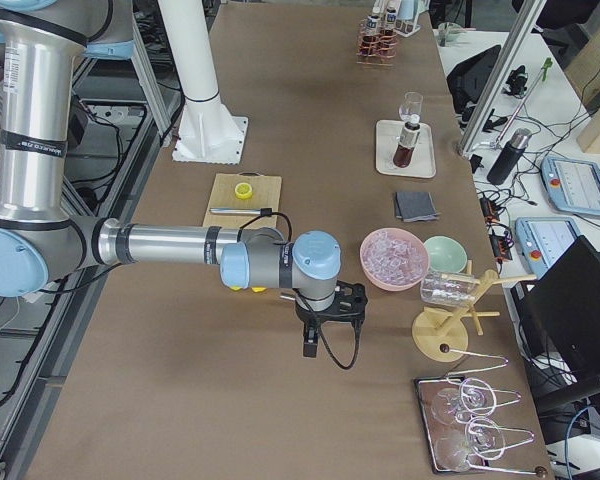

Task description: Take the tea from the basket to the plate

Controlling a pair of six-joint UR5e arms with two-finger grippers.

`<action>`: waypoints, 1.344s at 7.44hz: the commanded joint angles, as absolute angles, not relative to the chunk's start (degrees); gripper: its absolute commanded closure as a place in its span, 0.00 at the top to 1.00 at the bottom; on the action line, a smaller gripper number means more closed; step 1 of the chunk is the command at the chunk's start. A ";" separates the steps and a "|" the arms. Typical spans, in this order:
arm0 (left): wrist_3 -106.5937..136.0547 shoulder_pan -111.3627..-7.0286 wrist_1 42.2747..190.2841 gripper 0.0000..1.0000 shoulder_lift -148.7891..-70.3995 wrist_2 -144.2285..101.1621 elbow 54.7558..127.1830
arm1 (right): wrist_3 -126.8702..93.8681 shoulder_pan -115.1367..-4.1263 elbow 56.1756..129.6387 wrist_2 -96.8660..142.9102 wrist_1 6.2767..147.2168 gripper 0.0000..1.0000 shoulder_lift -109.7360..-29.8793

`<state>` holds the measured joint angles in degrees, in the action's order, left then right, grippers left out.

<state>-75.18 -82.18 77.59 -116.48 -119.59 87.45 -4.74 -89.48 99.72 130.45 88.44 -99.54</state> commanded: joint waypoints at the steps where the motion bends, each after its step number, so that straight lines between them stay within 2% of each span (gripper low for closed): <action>1: -74.80 -82.09 77.52 0.94 -116.28 -122.15 88.07 | -4.75 -89.21 99.58 130.25 88.33 1.00 -99.23; 2: -74.79 -82.09 77.61 0.98 -115.50 -122.86 88.24 | -4.75 -89.21 99.49 130.25 88.42 1.00 -99.23; 4: -74.71 -83.14 77.17 0.98 -115.31 -122.87 90.25 | -4.75 -89.03 99.49 130.08 88.42 1.00 -99.14; 7: -74.19 -91.72 62.28 0.98 -115.05 -124.61 98.59 | -4.75 -89.03 99.41 124.89 88.33 1.00 -98.88; 9: -63.96 -94.48 60.91 0.98 -112.08 -130.32 98.88 | -4.66 -89.03 99.40 125.51 88.33 1.00 -99.05; 10: -53.98 -94.40 61.60 0.98 -108.23 -133.91 98.62 | -4.66 -89.03 99.32 125.86 88.42 1.00 -99.05</action>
